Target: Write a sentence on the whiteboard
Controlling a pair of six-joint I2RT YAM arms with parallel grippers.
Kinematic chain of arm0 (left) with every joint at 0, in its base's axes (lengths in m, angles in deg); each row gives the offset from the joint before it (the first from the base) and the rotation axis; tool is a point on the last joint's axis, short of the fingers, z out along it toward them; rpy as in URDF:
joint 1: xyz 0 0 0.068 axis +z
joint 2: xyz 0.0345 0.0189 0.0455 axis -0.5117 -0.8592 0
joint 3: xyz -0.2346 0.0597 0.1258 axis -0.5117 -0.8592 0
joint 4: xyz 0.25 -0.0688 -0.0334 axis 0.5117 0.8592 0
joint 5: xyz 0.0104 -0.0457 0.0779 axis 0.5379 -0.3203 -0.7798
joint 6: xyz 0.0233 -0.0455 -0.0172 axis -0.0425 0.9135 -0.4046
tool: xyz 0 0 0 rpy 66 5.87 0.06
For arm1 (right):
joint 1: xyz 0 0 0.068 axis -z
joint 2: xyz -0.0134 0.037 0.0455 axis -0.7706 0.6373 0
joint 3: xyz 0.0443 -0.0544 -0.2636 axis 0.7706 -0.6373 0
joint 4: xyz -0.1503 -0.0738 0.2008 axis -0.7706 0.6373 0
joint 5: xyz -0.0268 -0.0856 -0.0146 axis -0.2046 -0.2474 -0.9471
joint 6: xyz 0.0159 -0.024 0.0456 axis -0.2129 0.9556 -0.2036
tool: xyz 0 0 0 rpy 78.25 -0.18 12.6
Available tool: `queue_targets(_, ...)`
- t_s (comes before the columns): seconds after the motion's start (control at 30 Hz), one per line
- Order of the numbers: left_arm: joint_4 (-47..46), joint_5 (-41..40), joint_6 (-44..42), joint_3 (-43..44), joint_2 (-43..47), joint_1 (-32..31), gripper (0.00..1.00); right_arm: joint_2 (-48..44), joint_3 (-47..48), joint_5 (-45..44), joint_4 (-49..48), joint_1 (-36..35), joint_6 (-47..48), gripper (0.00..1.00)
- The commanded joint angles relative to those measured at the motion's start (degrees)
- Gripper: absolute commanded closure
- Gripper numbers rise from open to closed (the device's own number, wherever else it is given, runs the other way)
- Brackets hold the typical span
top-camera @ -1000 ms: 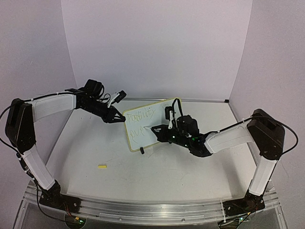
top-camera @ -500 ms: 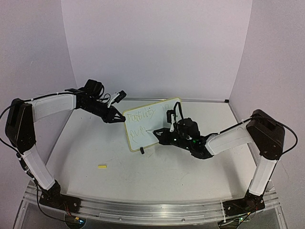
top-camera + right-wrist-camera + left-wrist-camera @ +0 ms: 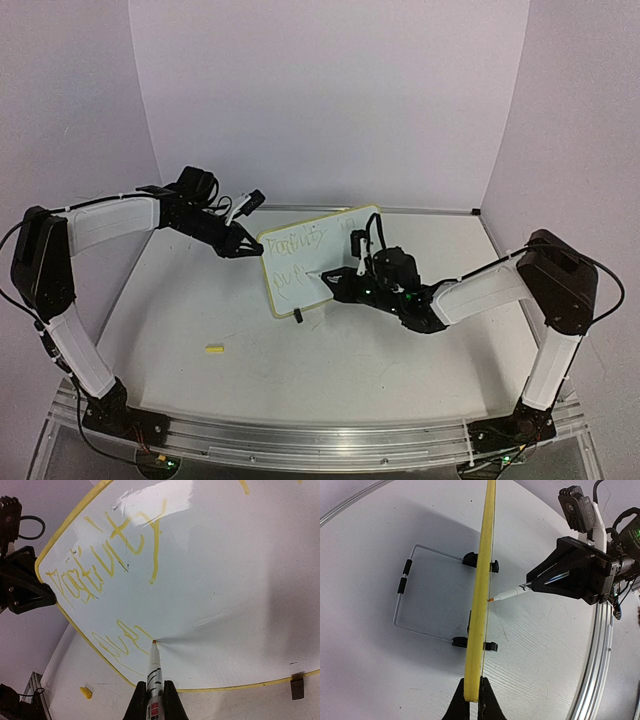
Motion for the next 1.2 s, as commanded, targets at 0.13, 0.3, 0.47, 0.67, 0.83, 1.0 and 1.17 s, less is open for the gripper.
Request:
queue_targets(0.13, 4.5, -2.53, -1.22, 0.61, -1.56, -1.18, 1.0, -0.39, 2.65, 0.04, -3.59, 0.46, -0.41, 1.0)
queue_targets(0.3, 4.51, -2.53, -1.23, 0.62, -1.43, -1.18, 1.0, -0.03, 2.37, -0.57, -3.68, 0.6, -0.63, 1.0)
queue_targets(0.47, 4.54, -2.53, -1.18, 0.61, -1.59, -1.18, 1.0, -0.49, 1.51, -2.38, -3.68, 0.63, -0.82, 1.0)
queue_targets(0.67, 4.51, -2.53, -1.16, 0.61, -1.59, -1.18, 1.0, -0.39, 0.61, -3.31, -3.59, 0.9, -1.53, 1.0)
queue_targets(0.83, 4.53, -2.53, -1.19, 0.61, -1.43, -1.18, 1.0, -0.82, 0.01, -4.16, -3.52, 1.0, -1.75, 1.0)
queue_targets(1.0, 4.5, -2.53, -1.2, 0.61, -1.39, -1.18, 1.0, -1.39, -0.44, -4.37, -3.34, 1.01, -1.7, 1.0)
queue_targets(1.17, 4.54, -2.5, -1.17, 0.6, -1.27, -1.18, 1.0, -1.38, -0.53, -4.43, -3.24, 0.99, -1.74, 1.0)
